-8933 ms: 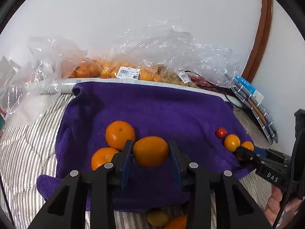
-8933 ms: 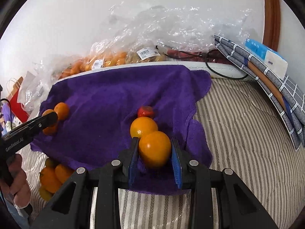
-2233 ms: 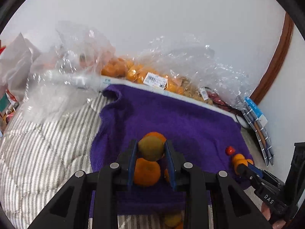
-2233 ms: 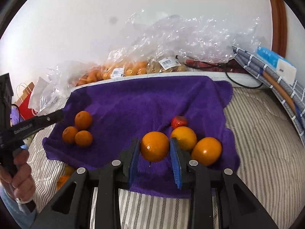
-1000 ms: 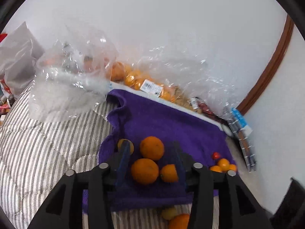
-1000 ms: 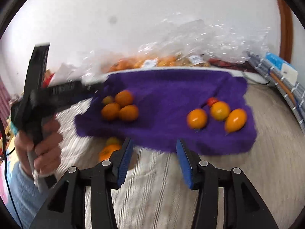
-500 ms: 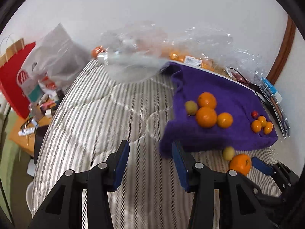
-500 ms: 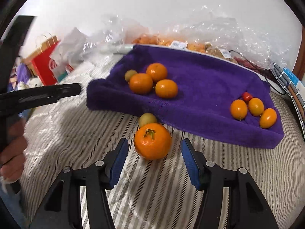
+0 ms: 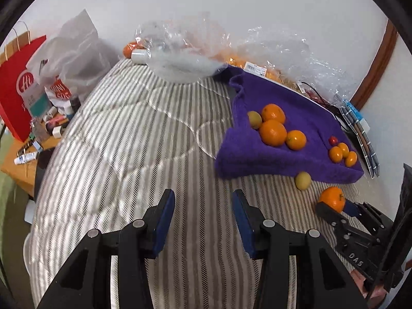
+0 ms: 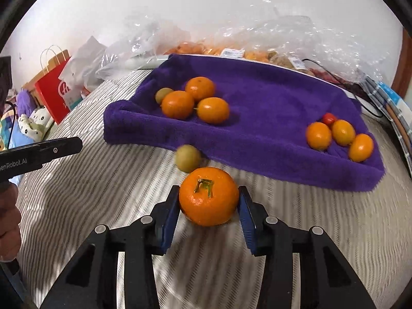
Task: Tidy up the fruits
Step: 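Grasp a large stemmed tangerine with the right tool while the left tool grasps a small yellow-green fruit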
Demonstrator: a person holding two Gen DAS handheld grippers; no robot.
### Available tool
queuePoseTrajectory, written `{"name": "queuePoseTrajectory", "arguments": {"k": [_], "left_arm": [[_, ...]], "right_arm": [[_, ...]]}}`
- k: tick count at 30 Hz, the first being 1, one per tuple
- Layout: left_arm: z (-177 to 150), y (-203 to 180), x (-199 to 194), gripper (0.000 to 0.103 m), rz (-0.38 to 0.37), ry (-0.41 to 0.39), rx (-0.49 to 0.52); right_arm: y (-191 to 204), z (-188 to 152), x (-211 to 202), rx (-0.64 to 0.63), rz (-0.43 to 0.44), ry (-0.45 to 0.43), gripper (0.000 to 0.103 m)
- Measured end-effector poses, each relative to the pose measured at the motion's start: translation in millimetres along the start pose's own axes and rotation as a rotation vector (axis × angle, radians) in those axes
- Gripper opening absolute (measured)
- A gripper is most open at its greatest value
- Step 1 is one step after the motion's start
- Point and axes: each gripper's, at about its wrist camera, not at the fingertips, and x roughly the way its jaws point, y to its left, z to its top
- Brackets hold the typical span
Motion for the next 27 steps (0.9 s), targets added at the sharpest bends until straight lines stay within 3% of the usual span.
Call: {"name": "queuePoseTrajectory", "arguments": {"k": [9,15,24,27], "left_arm": [[-23,-56,7,0.044,0.001,0.026,0.091],[-28,-90,17,0.044,-0.046,0.053,0.12],[-2,-129,45,0.043,-0.048,0.038,0.115],[0,-134,55,0.04,-0.005,0.018,0.129]], "right_arm": [[-65,-30,-33,0.071,-0.064,-0.035,0.043],[-109,-45,-52,0.129,-0.111,-0.066,0.043],[-136,-56,-59,0.202,-0.073,-0.083,0.043],[-139,-56,-57,0.221,-0.057,-0.073,0.043]]}}
